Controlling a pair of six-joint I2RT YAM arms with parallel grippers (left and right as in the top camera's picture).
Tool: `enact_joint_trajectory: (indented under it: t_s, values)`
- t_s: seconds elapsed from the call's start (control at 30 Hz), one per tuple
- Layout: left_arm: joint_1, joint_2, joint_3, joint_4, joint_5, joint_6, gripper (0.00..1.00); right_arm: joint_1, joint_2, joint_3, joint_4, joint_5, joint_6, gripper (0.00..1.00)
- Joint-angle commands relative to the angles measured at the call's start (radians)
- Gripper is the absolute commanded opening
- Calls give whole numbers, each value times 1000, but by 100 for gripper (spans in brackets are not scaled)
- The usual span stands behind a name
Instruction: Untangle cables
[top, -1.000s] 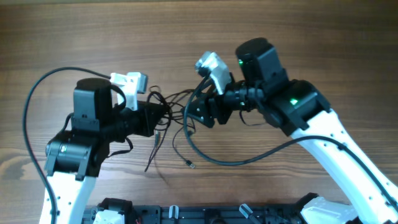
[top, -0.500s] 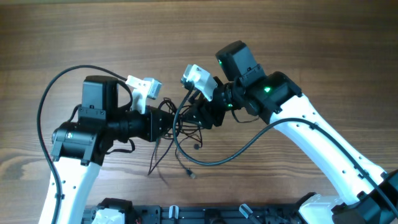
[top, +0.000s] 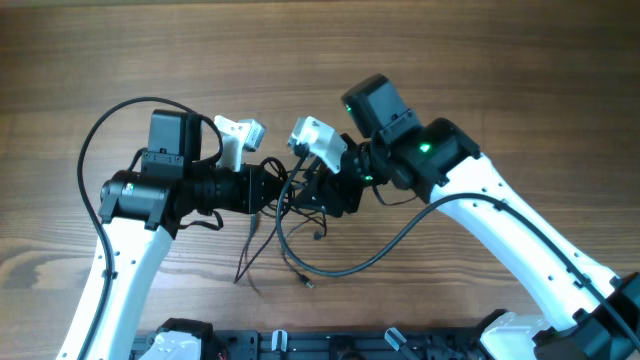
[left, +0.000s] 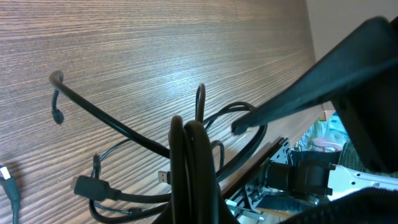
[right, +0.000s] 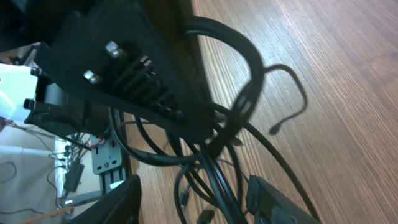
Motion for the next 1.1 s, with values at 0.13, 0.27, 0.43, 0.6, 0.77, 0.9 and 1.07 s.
enact_joint_trajectory:
  t_s: [0.13, 0.27, 0.43, 0.6, 0.77, 0.9, 1.07]
  values:
    - [3, -2, 22, 7, 8, -2, 4, 34, 98, -16, 5, 28, -16, 44]
    - [3, -2, 22, 11, -18, -2, 4, 32, 104, -11, 13, 93, 98, 4]
    - [3, -3, 22, 10, -261, -3, 4, -27, -6, 28, 9, 309, 443, 4]
    - [3, -14, 22, 11, -341, -10, 4, -173, -177, 28, -68, 627, 773, 4]
    - [3, -40, 22, 20, -389, -10, 4, -286, -186, 27, -180, 811, 885, 4]
    - [3, -94, 22, 68, -380, -10, 4, -362, -156, 27, -205, 756, 853, 4]
    - [3, -218, 22, 182, -257, -9, 4, -365, -169, 47, -91, 126, 454, 50]
